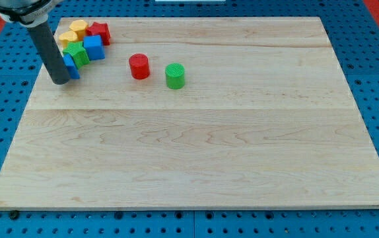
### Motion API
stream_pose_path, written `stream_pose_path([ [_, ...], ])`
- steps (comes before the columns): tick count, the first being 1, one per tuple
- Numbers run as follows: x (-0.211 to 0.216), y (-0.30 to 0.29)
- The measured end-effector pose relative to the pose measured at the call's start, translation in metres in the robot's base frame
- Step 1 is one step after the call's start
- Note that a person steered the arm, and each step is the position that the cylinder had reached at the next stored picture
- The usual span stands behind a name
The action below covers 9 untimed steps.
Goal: Slide the green circle a bit up
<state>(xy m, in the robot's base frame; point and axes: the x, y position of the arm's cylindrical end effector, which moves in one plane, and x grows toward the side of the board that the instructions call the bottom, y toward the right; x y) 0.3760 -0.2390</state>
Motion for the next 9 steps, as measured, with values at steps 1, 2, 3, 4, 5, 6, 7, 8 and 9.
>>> stream_pose_path([
  [1,-0.02,0.0],
  [2,-0.077,-0.001],
  [3,-0.067,0.001],
  [4,-0.018,-0.01],
  [5,0.025,0.051],
  [6,0.071,0.126],
  [7,0.072,0.222],
  [8,0.044,0.261],
  [9,0.023,0.214],
])
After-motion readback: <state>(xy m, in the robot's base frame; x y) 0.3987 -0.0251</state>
